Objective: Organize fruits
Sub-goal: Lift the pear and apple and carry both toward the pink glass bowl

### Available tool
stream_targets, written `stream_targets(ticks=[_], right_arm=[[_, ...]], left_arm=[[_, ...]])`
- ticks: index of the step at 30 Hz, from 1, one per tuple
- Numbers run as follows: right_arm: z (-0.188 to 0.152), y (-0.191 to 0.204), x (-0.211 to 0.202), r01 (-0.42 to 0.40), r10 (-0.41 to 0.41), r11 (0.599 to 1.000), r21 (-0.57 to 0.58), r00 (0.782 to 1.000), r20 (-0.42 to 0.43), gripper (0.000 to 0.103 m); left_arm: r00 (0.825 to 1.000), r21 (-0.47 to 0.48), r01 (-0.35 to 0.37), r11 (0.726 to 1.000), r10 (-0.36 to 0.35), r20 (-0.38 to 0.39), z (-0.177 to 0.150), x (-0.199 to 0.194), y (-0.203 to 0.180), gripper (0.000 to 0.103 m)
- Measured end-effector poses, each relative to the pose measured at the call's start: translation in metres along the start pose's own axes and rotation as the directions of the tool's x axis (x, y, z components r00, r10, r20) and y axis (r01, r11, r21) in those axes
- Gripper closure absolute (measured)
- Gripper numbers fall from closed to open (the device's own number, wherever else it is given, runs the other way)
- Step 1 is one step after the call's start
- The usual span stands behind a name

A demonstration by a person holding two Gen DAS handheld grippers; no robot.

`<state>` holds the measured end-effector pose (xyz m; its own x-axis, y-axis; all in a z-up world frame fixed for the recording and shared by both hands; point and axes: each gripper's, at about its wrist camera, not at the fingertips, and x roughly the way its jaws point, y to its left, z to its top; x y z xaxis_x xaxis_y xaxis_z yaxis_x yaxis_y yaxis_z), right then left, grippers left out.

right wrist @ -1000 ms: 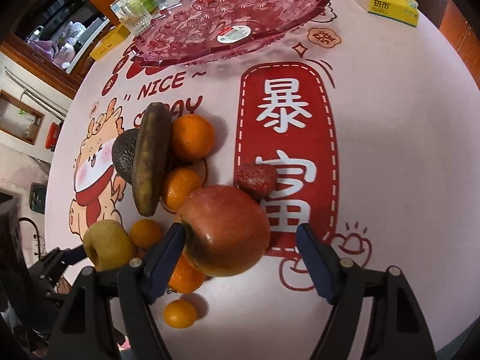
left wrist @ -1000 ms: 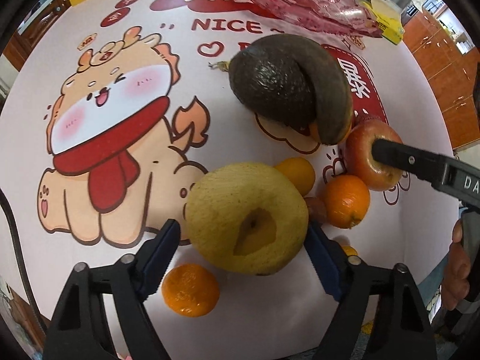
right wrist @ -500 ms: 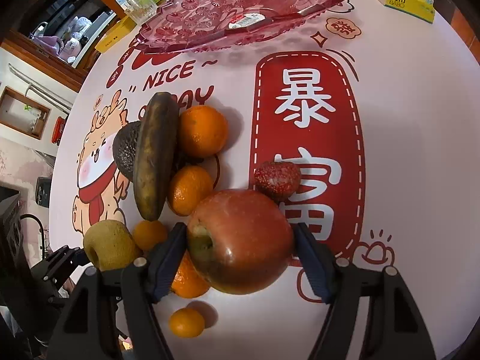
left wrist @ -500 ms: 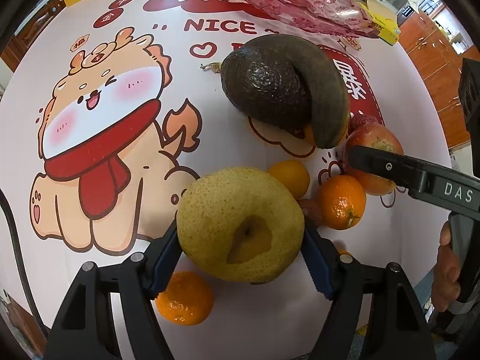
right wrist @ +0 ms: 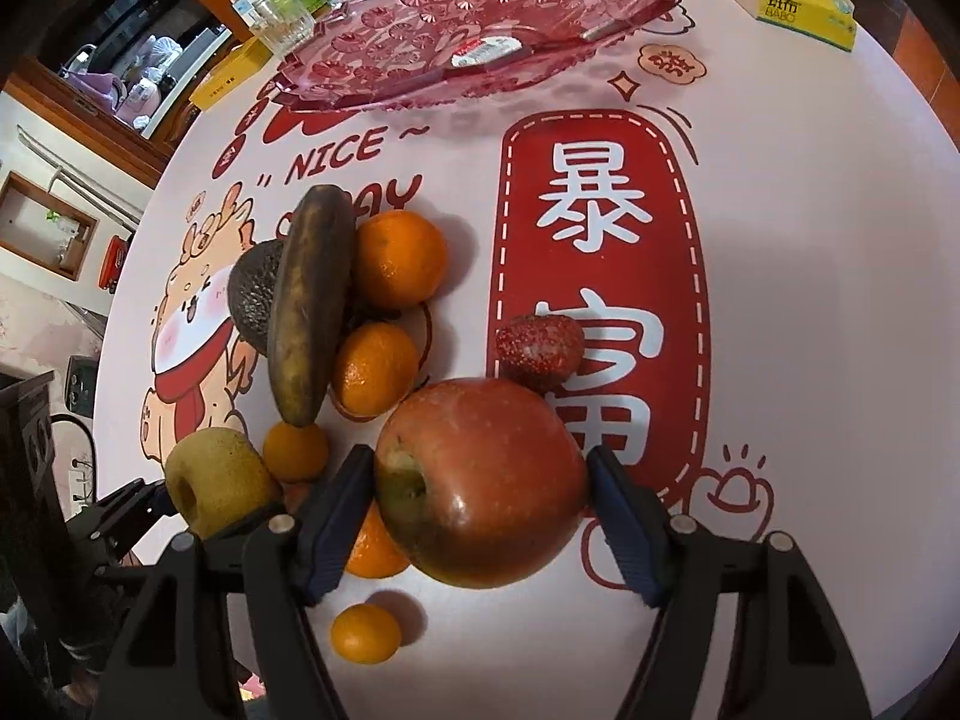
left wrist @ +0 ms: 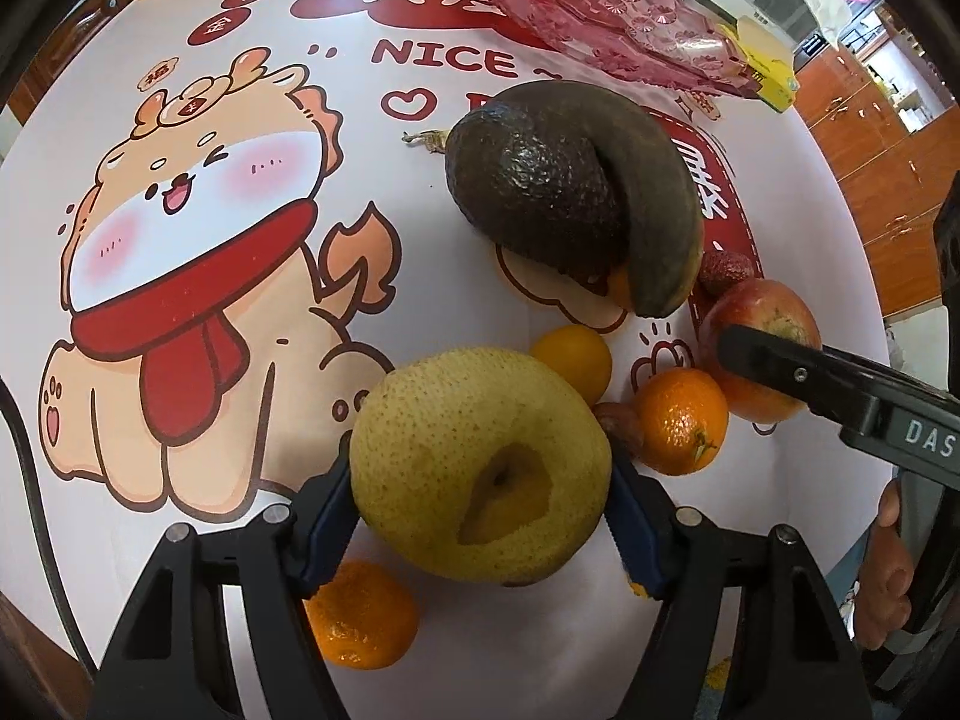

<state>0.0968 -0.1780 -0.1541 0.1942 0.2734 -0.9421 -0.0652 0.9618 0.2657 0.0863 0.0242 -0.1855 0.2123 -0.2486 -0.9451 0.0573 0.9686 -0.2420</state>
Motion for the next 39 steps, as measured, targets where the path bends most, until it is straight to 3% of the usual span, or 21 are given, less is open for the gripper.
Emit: stream_targets(ticks=[7,13,21,28,32,35,39], right_arm=[[-0.005,0.007,-0.015,0.000,0.000,1.000,-0.027,0.999,0.035,0.031],[-0.009,0.011,-0.029,0.001,0.002,0.999,-0.043,0.998,0.063,0.031],[0.001,0.038,-0.089,0.051,-0.016,0.986,-0.157,0.977,0.215,0.031],[0.035,0.059,-0.161,0.145,-0.037,0.960,-0.241,0.914,0.403,0.031],[0.065,0.063,-0.197,0.219,-0.073,0.947,-0.234,0.859,0.507,0.031],[0.090,0.063,-0.218,0.273,-0.109,0.939,-0.208,0.813,0.572,0.031],[0.120,0.059,-0.228,0.309,-0.151,0.938,-0.158,0.774,0.615,0.031]], left_arm=[[1.000,-0.016,-0.003,1.000,0.003,0.009,-0.010,-0.007,0.004,0.032],[0.996,0.004,-0.053,0.999,0.053,0.076,-0.011,-0.039,-0.003,0.032],[0.962,0.071,-0.146,0.987,0.125,0.242,0.016,-0.123,-0.022,0.032],[0.890,0.119,-0.236,0.964,0.165,0.425,0.065,-0.200,-0.048,0.032],[0.851,0.131,-0.274,0.953,0.177,0.494,0.098,-0.228,-0.061,0.032],[0.828,0.133,-0.293,0.947,0.181,0.531,0.119,-0.243,-0.068,0.032],[0.806,0.130,-0.297,0.946,0.176,0.565,0.153,-0.252,-0.076,0.032]])
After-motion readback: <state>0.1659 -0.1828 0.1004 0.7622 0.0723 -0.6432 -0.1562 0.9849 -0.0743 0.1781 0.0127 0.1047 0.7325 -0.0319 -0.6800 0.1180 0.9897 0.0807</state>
